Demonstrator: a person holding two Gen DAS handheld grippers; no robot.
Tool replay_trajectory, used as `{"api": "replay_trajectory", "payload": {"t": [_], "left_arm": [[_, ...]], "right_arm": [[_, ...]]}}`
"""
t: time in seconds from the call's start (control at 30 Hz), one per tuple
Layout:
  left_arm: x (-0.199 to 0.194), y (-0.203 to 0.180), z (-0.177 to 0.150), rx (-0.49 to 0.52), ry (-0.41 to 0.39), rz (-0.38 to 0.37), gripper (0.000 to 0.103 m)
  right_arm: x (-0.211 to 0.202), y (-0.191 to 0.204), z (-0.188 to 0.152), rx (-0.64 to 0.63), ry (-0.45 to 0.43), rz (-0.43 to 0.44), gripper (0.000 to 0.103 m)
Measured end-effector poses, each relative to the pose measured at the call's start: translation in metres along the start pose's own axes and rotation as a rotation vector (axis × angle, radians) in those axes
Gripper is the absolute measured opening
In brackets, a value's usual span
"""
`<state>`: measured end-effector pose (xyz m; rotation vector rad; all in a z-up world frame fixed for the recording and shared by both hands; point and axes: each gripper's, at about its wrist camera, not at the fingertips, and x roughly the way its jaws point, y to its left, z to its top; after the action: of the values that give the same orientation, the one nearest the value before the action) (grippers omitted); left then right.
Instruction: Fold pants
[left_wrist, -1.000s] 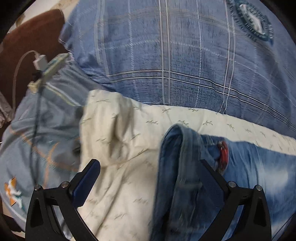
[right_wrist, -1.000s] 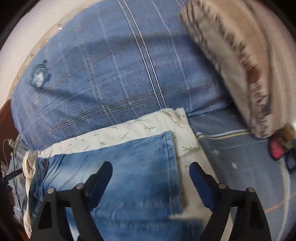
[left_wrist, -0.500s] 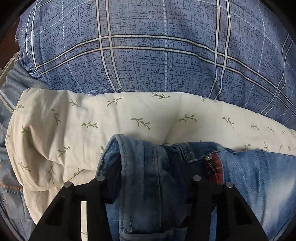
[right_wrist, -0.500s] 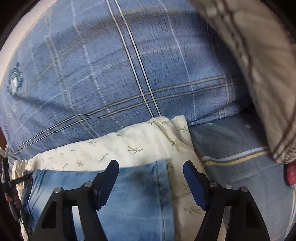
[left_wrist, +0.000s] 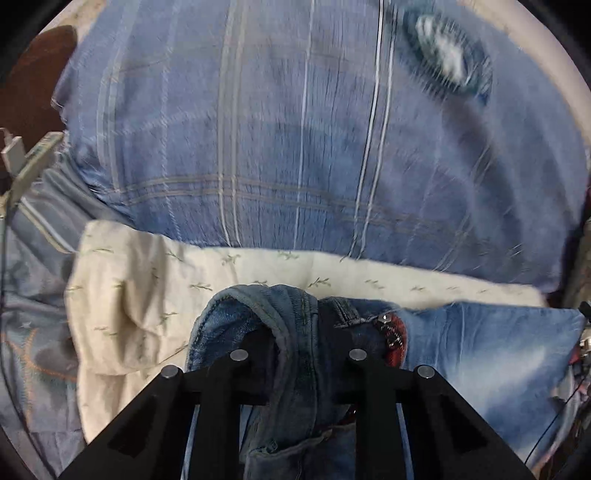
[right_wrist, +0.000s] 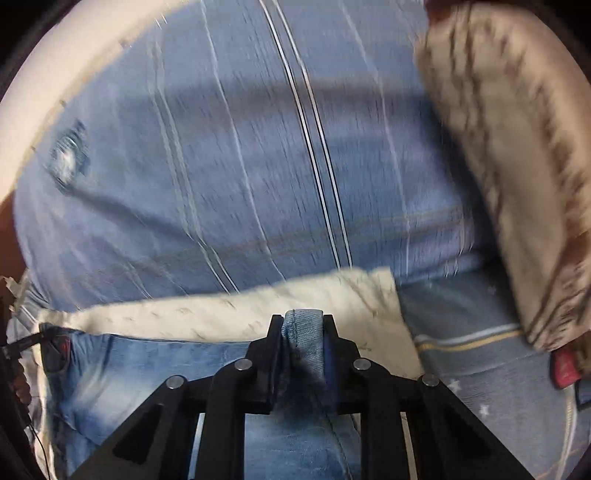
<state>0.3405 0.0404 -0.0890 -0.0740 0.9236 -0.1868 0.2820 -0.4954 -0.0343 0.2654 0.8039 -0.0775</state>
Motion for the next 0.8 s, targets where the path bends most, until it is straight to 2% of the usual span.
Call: {"api": "replay_trajectory", "payload": {"t": [0.13, 0.17, 0.27, 0.37, 0.47, 0.6, 0.73, 0.8], "left_arm": [[-0.06, 0.016, -0.017, -0.012, -0.092, -0.063, 0.021], [-0.064, 0.016, -0.018, -0.01, -0.103, -0.072, 0.021], [-0.092, 0.02, -0.05, 0.017, -0.126, -0.098, 0.021], [-0.122, 0.019, -0.096, 0.074, -0.13, -0.095, 0.021], [-0.142, 0.023, -0.15, 0.104, -0.111, -0.1, 0.021], [-0.145, 0.027, -0.203, 0.137, -0.057, -0.097, 0.021], [-0.125, 0.026, -0.24, 0.179, 0.03, -0.033, 0.025], [-0.125, 0.023, -0.254, 0.204, 0.038, 0.008, 0.031]], "right_arm": [[-0.044, -0.002, -0.001, 0.024, -0.097, 0.008, 0.02], [-0.05, -0.005, -0.007, 0.035, -0.103, 0.011, 0.02], [-0.06, -0.016, -0.033, 0.066, -0.074, 0.016, 0.02], [-0.08, -0.029, -0.07, 0.071, -0.061, 0.03, 0.02], [-0.11, -0.043, -0.115, 0.09, -0.052, 0.051, 0.02], [-0.134, -0.059, -0.166, 0.098, -0.022, 0.058, 0.02], [-0.133, -0.075, -0.215, 0.099, 0.069, 0.058, 0.023], [-0.129, -0.084, -0.238, 0.126, 0.131, 0.045, 0.027]]}}
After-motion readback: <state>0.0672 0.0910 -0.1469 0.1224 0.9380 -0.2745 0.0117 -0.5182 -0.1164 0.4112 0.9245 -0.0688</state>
